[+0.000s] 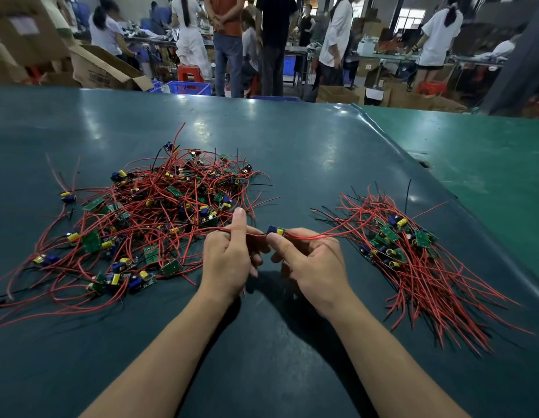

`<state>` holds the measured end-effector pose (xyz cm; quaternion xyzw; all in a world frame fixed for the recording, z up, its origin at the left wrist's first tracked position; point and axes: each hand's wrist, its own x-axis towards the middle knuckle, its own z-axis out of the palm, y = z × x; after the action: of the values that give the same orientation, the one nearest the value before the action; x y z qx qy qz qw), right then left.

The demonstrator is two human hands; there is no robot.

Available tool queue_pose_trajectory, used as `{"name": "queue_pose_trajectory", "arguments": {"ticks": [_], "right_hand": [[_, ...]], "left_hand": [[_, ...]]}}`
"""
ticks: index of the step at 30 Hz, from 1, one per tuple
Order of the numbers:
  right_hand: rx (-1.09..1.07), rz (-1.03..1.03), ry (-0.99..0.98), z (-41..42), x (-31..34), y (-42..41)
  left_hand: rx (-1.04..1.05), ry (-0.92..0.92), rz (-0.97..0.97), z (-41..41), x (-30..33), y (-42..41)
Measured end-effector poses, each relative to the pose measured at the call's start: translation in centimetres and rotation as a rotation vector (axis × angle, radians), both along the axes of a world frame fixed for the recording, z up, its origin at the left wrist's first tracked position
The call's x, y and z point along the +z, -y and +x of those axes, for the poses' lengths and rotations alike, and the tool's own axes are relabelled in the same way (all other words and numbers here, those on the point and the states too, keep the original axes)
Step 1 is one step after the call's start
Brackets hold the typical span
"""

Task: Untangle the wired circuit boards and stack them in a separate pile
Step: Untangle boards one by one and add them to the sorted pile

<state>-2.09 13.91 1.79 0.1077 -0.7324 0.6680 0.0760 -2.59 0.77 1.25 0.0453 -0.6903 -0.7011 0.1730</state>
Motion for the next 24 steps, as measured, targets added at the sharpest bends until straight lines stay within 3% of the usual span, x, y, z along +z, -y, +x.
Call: {"name": "queue_pose_trajectory", "arguments": {"ticks": [8,11,14,16,18,22,24], "right_hand": [[-0.001,-0.195,0.094,0.3,0.3,-0.2],[-0.185,-0.381,0.137,-0.1,0.9,-0.5],[-0.471,-0.622,0.136,-0.6,1.5,-1.7],[-0.589,-0.803,0.18,-0.8,1.6,-2.7],[-0.626,-0.896,0.266,-0.9,1.4,-3.4],[-0.515,-0.825,0.306,-0.8,1.0,-2.9],[-0.46,-0.761,0.296,-0.8,1.0,-2.4]], "left_hand": [[0.122,-0.019,0.278,-0.6,0.7,0.8],[0.212,-0.009,0.503,-1.1,0.8,1.8],[0.248,-0.03,0.506,-1.1,0.6,2.5],[0.242,-0.045,0.382,-0.8,0.6,2.3],[0.244,-0.077,0.139,-0.6,0.4,2.0],[0.364,-0.239,-0.6,-0.1,-0.3,2.3],[0.456,-0.28,-0.833,0.1,-0.3,3.0]]}}
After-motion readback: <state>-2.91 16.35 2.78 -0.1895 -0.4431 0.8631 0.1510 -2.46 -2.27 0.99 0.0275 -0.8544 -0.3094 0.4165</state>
